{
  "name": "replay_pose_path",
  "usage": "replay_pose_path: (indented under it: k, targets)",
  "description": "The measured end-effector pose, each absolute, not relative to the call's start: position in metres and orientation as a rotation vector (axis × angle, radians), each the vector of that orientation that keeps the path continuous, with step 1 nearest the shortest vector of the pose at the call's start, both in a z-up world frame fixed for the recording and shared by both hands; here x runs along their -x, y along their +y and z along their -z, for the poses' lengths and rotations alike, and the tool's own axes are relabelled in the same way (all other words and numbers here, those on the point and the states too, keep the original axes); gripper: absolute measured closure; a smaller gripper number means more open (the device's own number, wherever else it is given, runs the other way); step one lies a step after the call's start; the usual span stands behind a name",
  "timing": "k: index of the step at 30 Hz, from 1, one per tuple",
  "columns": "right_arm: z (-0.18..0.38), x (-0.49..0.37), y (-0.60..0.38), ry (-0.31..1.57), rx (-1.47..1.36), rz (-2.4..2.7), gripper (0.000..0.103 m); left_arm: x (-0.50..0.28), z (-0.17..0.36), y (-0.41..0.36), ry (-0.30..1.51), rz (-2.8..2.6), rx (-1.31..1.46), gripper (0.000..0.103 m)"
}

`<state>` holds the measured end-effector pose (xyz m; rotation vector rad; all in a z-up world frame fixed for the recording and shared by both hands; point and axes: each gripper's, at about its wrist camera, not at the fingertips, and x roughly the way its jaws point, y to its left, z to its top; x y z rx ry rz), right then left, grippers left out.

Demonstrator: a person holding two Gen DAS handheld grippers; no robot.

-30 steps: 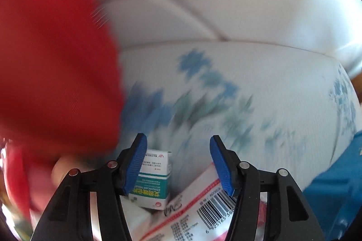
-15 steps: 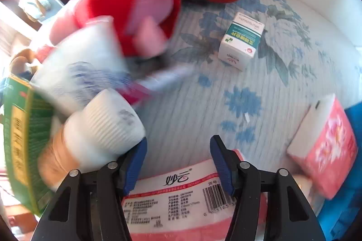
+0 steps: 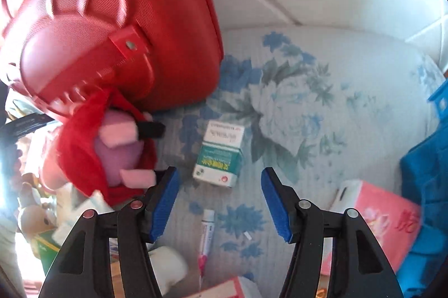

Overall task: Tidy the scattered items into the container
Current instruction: 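Reach the left tool toward the pink tissue pack while the right tool reaches toward the small green box, then grasp the pig plush with the left tool while the right tool grasps the white-green medicine box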

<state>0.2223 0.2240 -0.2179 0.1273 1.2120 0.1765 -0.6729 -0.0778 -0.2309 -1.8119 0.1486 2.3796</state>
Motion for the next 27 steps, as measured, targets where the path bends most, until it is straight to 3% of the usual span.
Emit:
replay_pose_path:
  k: [2,5,8,12,15,17,19,20,21,22,27]
  targets:
    - [0.22,-0.215,0.225,1.23,-0.134,-0.2,0.042,0.658,0.245,-0.082,0.211,-2.333,1.895,0.046]
    - [0.219,-0.204,0.232,1.234,-0.106,-0.245,0.039,0.622,0.263,-0.099,0.096,-2.177,1.979,0.044]
    - [0.213,-0.2,0.243,1.186,-0.076,-0.267,0.037,0.581,0.263,-0.106,0.137,-2.117,1.964,0.044]
    - [0.195,-0.209,0.267,1.104,-0.113,-0.3,0.014,0.532,0.259,-0.111,0.208,-2.092,1.918,0.044]
    - [0.203,-0.226,0.296,1.091,-0.162,-0.334,0.012,0.511,0.256,-0.119,0.224,-2.106,1.893,0.044]
    - [0.216,-0.229,0.318,1.154,-0.189,-0.407,0.014,0.504,0.255,-0.125,0.213,-2.099,1.893,0.044]
    - [0.224,-0.218,0.339,1.242,-0.204,-0.523,0.031,0.495,0.252,-0.13,0.203,-2.086,1.885,0.044]
    - [0.225,-0.205,0.351,1.267,-0.121,-0.555,0.033,0.489,0.249,-0.132,0.207,-2.08,1.876,0.044]
    - [0.229,-0.188,0.365,1.302,-0.025,-0.589,0.045,0.482,0.245,-0.133,0.211,-2.073,1.864,0.044]
    - [0.238,-0.169,0.376,1.347,0.047,-0.616,0.05,0.474,0.241,-0.134,0.213,-2.067,1.85,0.044]
    - [0.245,-0.109,0.365,1.37,0.095,-0.668,0.048,0.441,0.211,-0.147,0.216,-2.126,1.764,0.045]
